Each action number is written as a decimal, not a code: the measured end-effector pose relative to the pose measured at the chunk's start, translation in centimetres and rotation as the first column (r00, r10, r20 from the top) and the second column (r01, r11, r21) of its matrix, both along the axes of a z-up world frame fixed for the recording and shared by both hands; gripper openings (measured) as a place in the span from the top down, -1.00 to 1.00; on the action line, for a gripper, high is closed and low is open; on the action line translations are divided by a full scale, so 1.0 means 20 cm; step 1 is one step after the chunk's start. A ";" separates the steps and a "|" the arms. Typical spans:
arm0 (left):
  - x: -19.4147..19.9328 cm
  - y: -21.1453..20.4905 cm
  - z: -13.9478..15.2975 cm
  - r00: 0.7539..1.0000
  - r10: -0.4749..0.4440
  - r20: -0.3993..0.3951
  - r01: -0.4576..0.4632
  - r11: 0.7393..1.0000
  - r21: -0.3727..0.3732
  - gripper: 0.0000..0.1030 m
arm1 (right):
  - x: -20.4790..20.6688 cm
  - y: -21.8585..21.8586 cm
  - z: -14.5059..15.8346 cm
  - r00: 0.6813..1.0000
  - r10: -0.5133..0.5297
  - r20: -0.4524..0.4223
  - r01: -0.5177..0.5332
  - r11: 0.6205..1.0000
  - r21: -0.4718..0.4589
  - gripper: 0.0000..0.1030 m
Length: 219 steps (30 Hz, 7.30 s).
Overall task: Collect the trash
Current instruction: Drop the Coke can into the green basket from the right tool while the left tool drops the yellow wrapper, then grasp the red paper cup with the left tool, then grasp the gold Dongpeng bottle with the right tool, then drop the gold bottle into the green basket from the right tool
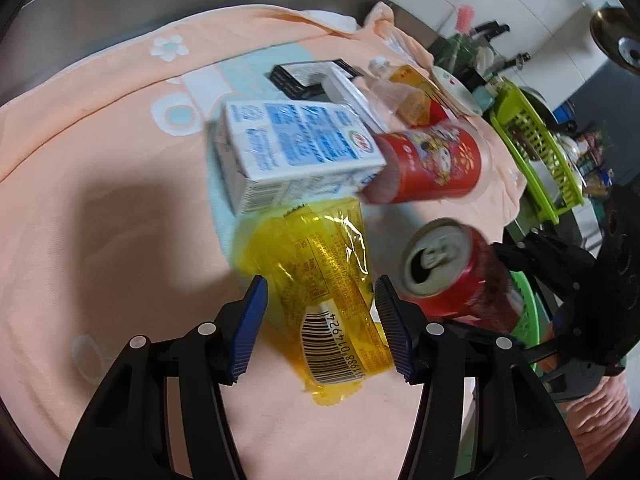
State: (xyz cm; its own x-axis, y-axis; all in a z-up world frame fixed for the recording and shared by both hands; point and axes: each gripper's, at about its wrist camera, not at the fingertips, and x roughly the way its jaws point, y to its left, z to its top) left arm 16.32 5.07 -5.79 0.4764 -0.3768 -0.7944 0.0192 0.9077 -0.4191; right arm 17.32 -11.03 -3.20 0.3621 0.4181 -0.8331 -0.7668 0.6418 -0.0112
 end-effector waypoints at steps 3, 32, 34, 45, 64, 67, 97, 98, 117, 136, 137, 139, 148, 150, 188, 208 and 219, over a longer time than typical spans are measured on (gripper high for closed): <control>0.00 -0.05 -0.01 1.000 -0.017 -0.006 0.017 1.000 0.012 -0.07 | -0.06 -0.13 0.03 0.998 -0.070 0.006 0.070 0.997 0.046 -0.20; -0.11 -0.91 0.19 0.920 -0.378 0.105 0.367 0.923 0.113 0.34 | -0.49 -1.76 -0.44 0.599 -0.799 -0.059 0.797 0.601 -0.051 -0.22; -0.12 -1.00 0.20 0.905 -0.411 0.111 0.399 0.910 0.117 0.34 | -0.50 -1.79 -0.45 0.583 -0.810 -0.059 0.810 0.586 -0.039 -0.23; -0.17 -1.60 0.16 0.802 -0.592 0.078 0.581 0.804 0.127 0.34 | -0.69 -1.91 -0.32 0.565 -0.825 -0.007 0.824 0.563 0.061 -0.38; -0.24 -2.07 -0.19 0.722 -0.689 -0.062 0.687 0.703 0.181 -0.34 | -0.88 -1.96 -0.18 0.545 -0.838 0.022 0.826 0.542 0.155 -0.47; -0.24 -2.04 -0.18 0.728 -0.683 -0.058 0.680 0.710 0.184 -0.37 | -0.88 -1.94 -0.17 0.548 -0.836 0.022 0.824 0.544 0.161 -0.47; 0.10 -0.90 0.29 0.866 -0.470 0.168 0.325 0.787 0.525 -0.49 | -0.55 -1.41 -0.05 0.724 -0.688 0.044 0.675 0.721 0.160 -0.48; 0.13 -0.88 0.28 0.868 -0.468 0.165 0.318 0.780 0.538 -0.49 | -0.54 -1.40 -0.05 0.728 -0.684 0.045 0.671 0.725 0.156 -0.48; 0.43 -0.83 0.13 0.815 -0.576 0.053 0.381 0.603 0.701 -0.54 | -0.37 -1.21 -0.08 0.777 -0.629 0.039 0.622 0.775 0.111 -0.51; 0.49 -0.89 0.07 0.816 -0.574 0.063 0.351 0.580 0.735 -0.47 | -0.35 -1.20 -0.12 0.780 -0.625 0.021 0.620 0.777 0.104 -0.51; 0.49 -0.88 0.08 0.820 -0.568 0.069 0.349 0.593 0.726 -0.46 | -0.34 -1.20 -0.12 0.781 -0.624 0.020 0.619 0.778 0.106 -0.51; 0.48 -0.87 0.10 0.829 -0.554 0.084 0.346 0.625 0.700 -0.44 | -0.34 -1.20 -0.11 0.783 -0.621 0.016 0.616 0.779 0.115 -0.51; 0.40 -0.76 0.20 0.855 -0.497 0.149 0.329 0.741 0.585 -0.40 | -0.21 -1.14 -0.02 0.805 -0.593 0.013 0.585 0.798 0.149 -0.51; 0.37 -0.72 0.23 0.863 -0.479 0.163 0.320 0.766 0.557 -0.40 | -0.15 -1.11 0.01 0.813 -0.581 0.019 0.572 0.806 0.154 -0.51; 0.37 -0.21 0.46 0.917 -0.294 0.269 0.204 0.927 0.316 -0.38 | 1.17 -0.32 -0.04 0.959 -0.266 0.092 0.279 0.943 -0.183 -0.47; 0.33 -0.28 0.48 0.909 -0.309 0.279 0.222 0.927 0.303 -0.38 | 1.00 -0.45 -0.01 0.936 -0.346 0.062 0.351 0.932 -0.088 -0.32; 0.22 -0.52 0.49 0.879 -0.387 0.278 0.303 0.904 0.301 -0.38 | 0.61 -0.76 0.07 0.897 -0.438 0.057 0.440 0.898 -0.010 -0.31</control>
State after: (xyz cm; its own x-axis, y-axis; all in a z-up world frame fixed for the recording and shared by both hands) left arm 20.71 -5.38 3.98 0.5973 -0.3817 -0.7053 0.4459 0.8891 -0.1035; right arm 29.57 -26.23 -1.89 0.5477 0.1879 -0.8153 -0.4050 0.9122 -0.0618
